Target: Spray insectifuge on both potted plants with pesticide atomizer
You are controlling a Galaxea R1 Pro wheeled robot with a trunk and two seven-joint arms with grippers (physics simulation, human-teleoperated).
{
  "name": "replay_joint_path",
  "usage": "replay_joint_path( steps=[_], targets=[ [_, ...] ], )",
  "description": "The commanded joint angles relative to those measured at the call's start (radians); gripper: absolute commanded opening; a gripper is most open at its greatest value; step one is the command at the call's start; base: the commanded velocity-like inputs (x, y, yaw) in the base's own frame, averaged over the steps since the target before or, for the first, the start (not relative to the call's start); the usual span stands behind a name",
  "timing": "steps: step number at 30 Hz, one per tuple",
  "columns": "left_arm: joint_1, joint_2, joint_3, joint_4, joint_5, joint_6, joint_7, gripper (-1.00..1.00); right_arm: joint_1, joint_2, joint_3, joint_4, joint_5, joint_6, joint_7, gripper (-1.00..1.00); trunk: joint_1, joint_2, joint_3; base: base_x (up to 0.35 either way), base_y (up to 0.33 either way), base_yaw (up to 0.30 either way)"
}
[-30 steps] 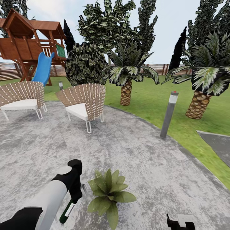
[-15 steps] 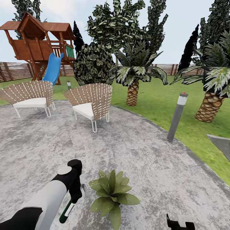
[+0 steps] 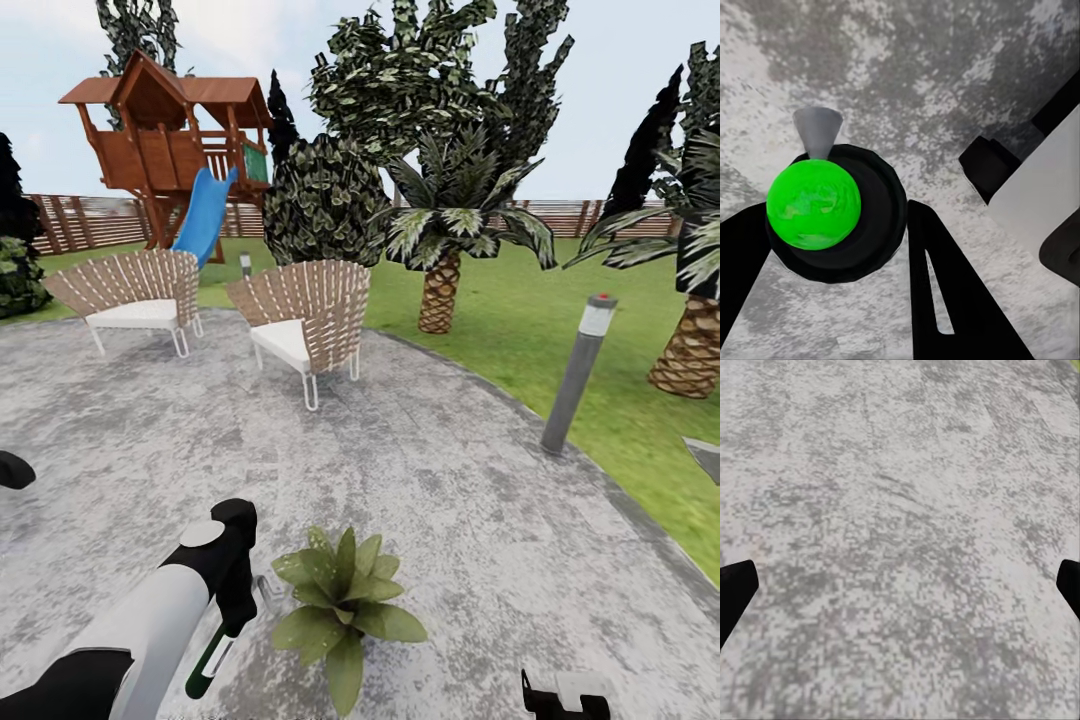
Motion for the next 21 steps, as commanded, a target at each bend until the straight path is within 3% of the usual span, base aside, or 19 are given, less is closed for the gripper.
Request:
replay_joint_path(
  steps=[1,6,15,21],
  targets=[
    [0.0,-0.001,0.0,-0.001,-0.007,0.011,-0.008,-1.0,-0.001,0.0,-0.004,0.002,0.011,-0.003,-0.006,1.0,0.0,0.0,-0.001,0.009,-0.069,0.103],
    [-0.004,0.0,0.0,-0.001,-0.007,0.011,-0.008,-1.0,-0.001,0.0,-0.004,0.002,0.011,-0.003,-0.006,1.0,0.0,0.0,-0.001,0.002,-0.013,0.058],
    [-0.008,-0.001,0.001,-0.008,-0.006,0.012,-0.008,-1.0,-0.001,0.0,-0.004,0.002,0.011,-0.003,-0.006,1.0,0.0,0.0,-0.001,0.0,0.0,0.263],
    [-0.01,-0.02,0.001,-0.12,-0.007,0.013,-0.016,-1.0,-0.001,0.0,-0.004,0.002,0.011,-0.003,-0.006,1.0,0.0,0.0,-0.001,0.0,0.0,0.251]
  ],
)
